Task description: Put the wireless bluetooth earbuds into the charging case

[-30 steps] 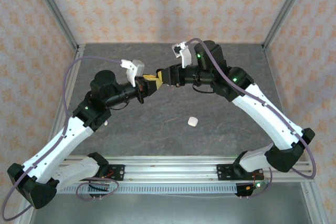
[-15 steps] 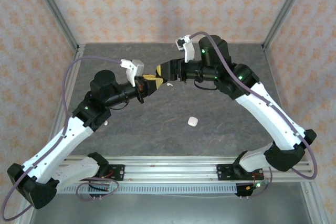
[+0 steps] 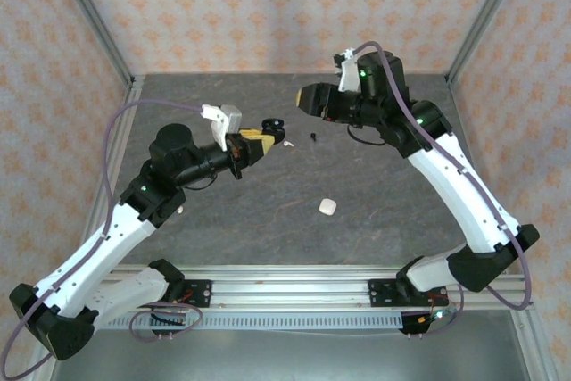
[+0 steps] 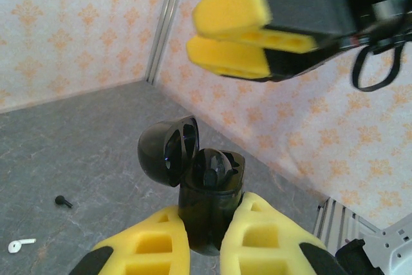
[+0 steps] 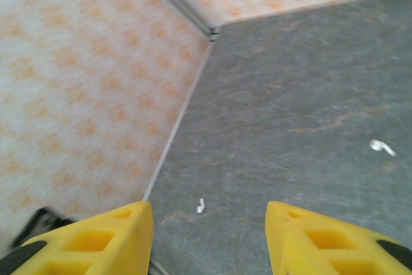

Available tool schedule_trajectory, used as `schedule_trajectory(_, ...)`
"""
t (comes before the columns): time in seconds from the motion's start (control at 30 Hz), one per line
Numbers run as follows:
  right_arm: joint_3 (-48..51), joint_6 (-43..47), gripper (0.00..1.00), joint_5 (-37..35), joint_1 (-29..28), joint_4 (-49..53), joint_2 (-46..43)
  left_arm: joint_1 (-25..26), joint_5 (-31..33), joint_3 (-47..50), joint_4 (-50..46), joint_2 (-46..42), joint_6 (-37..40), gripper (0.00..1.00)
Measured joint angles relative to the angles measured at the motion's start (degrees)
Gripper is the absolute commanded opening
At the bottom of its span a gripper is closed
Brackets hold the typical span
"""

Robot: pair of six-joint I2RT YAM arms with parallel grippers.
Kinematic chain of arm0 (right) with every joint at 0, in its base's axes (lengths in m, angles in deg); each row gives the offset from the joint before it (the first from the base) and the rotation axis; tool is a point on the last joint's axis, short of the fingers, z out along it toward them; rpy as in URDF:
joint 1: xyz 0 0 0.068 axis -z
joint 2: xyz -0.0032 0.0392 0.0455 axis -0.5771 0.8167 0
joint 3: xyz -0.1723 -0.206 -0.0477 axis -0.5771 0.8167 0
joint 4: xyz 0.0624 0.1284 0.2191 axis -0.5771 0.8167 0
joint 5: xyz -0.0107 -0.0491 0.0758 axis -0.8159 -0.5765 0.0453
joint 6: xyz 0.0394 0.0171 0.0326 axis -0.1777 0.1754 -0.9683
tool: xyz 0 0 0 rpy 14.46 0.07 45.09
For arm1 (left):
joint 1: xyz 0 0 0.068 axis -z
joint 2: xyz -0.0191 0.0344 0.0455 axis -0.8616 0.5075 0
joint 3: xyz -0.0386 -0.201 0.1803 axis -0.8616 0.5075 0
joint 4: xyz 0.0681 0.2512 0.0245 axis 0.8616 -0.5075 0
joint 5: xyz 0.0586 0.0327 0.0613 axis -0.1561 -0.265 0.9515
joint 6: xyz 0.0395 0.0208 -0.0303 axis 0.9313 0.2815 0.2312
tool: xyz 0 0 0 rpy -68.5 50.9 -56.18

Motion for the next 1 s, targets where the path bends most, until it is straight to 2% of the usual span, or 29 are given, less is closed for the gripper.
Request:
schedule_trajectory(0.17, 8.35, -4.70, 0.47, 1.16, 4.31, 0.26, 1.05, 0.00, 0.35, 2.21, -0.33, -1.53, 0.00, 0.00)
schedule_trajectory(0.5, 11.63, -3.45, 0.46, 3.87, 4.46, 3.26, 11.17, 0.00, 1.20, 5.81, -2.01, -1.95, 0.00, 0.00)
schedule_trajectory(0.7, 6.82, 1.64, 0.46, 2.91, 4.48, 7.96, 21.59, 0.00, 1.57, 6.27, -3.78, -1.97, 0.04, 0.00)
schedule_trajectory(1.0, -7.02, 6.91, 0.46, -0.79, 6.51, 12.33, 36.81, 0.00, 1.60, 6.95, -4.00, -1.60, 0.28, 0.00)
